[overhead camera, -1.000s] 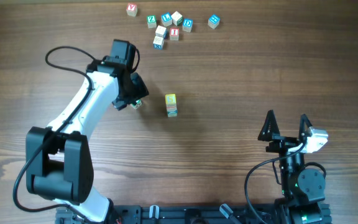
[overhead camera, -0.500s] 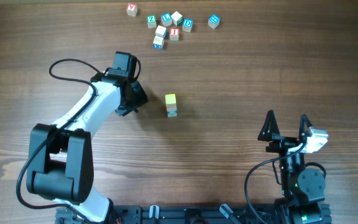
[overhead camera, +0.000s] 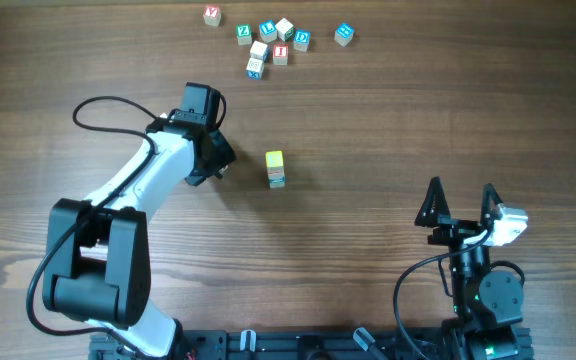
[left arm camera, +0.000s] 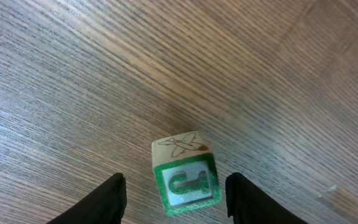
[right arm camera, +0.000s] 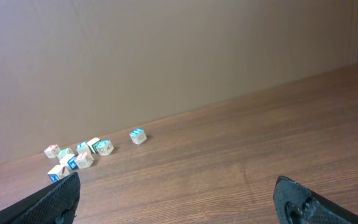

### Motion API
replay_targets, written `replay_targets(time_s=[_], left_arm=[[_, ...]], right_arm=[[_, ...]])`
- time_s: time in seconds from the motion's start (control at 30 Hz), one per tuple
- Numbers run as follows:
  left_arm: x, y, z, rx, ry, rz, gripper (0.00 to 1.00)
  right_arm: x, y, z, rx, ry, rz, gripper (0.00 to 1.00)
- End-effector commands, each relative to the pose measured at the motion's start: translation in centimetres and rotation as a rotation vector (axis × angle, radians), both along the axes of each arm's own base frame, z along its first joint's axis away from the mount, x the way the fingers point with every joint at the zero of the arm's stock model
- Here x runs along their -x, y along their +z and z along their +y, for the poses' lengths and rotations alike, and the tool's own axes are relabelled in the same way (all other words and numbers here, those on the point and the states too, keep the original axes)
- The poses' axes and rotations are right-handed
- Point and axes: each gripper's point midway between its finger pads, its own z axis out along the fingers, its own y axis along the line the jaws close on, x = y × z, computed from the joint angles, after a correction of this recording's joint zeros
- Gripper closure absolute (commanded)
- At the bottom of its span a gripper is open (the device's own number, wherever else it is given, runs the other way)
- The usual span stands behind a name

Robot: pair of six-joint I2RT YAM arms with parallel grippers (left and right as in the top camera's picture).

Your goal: Form a tower

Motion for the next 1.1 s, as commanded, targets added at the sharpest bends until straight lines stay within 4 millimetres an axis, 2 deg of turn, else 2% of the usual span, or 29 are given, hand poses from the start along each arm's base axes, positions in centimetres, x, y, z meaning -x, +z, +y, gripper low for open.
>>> replay_targets(time_s=[0.0, 0.3, 0.37, 0.43, 0.5, 0.6, 0.73, 0.77, 0.8, 0.93, 1.07], left_arm=[[0.9, -1.1, 0.6, -0.018, 0.02, 0.021, 0.46], [0.5, -1.0, 0.5, -0.014, 0.02, 0.005, 0.58], [0.4, -1.0, 0.5, -0.014, 0.019, 0.003, 0.64], [0.1, -0.7, 0.4, -0.013, 0.009, -0.013, 0.64], [-1.0, 1.0, 0.2, -0.013, -0.024, -0.064, 0.65], [-2.5, 4.7, -0.1, -0.013, -0.068, -0.143, 0.67], [-3.0, 10.8, -0.5, -0.006, -0.117, -0.222, 0.73], [-2.8, 13.1, -1.0, 0.028, -0.131, -0.237, 0.74], [-2.6, 14.6, -1.9, 0.065, -0.183, -0.244, 0.74], [-1.4, 17.5, -3.7, 0.125, -0.244, -0.219, 0.74], [0.3, 17.8, -6.5, 0.13, -0.326, -0.183, 0.74]], right_arm=[[0.0, 0.2, -0.3, 0.015, -0.018, -0.007, 0.0], [0.0, 0.2, -0.3, 0.015, -0.018, -0.007, 0.0], [0.0, 0.2, -0.3, 0.015, -0.018, -0.007, 0.0], [0.0, 0.2, -0.3, 0.015, -0.018, -0.007, 0.0], [0.0, 0.2, -0.3, 0.015, -0.018, -0.007, 0.0], [0.0, 0.2, -0.3, 0.015, -0.018, -0.007, 0.0], [0.0, 0.2, -0.3, 0.015, -0.018, -0.007, 0.0], [0.0, 0.2, -0.3, 0.015, -0.018, -0.007, 0.0], [0.0, 0.2, -0.3, 0.015, -0.018, -0.007, 0.0], [0.0, 0.2, -0.3, 0.015, -0.018, -0.007, 0.0], [0.0, 0.2, -0.3, 0.015, -0.018, -0.007, 0.0]])
